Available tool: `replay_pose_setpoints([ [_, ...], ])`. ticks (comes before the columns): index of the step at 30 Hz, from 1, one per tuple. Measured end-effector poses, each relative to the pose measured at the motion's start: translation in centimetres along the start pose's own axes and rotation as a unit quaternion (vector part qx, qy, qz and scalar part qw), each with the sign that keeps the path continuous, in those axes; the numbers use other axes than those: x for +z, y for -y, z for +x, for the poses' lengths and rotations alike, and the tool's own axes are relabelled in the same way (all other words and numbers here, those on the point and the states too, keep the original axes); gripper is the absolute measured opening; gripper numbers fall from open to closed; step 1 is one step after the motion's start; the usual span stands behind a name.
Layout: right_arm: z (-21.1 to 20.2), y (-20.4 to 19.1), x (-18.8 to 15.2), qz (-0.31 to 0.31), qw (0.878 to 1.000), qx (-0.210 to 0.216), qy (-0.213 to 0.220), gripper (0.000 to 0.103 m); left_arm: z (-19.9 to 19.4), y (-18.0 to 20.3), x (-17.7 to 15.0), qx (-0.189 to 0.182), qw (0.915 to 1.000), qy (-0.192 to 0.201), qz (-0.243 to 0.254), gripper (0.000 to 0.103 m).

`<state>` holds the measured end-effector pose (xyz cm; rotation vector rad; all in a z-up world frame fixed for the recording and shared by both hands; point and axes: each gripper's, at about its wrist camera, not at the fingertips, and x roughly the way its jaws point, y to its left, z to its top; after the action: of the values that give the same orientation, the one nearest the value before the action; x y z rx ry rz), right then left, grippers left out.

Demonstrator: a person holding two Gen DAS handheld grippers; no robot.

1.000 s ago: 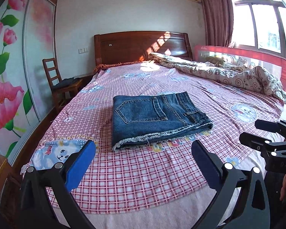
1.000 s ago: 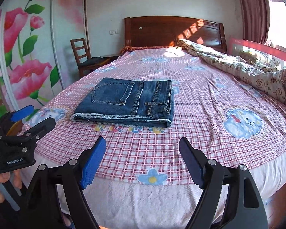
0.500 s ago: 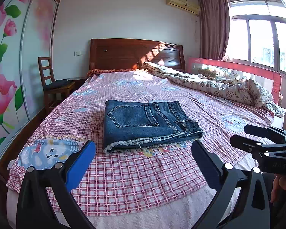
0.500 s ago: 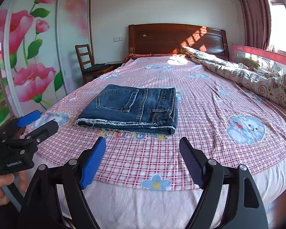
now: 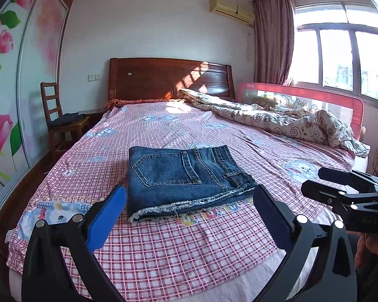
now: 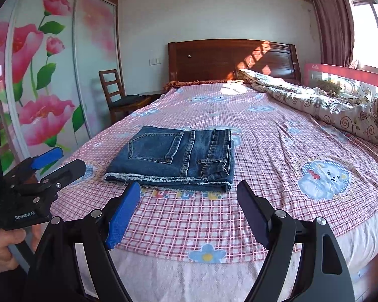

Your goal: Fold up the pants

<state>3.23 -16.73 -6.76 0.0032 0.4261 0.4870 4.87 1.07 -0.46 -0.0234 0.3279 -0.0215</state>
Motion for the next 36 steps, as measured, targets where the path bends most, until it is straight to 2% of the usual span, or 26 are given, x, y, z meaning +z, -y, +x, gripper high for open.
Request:
replay_pose_setpoints([
  [36,0.06,0.21,-0.1,0.007,1.0,0.009,-0.004,0.078,0.24,0.22,-0.69,0.0,0.9999,-0.015,-0.003,0.1],
])
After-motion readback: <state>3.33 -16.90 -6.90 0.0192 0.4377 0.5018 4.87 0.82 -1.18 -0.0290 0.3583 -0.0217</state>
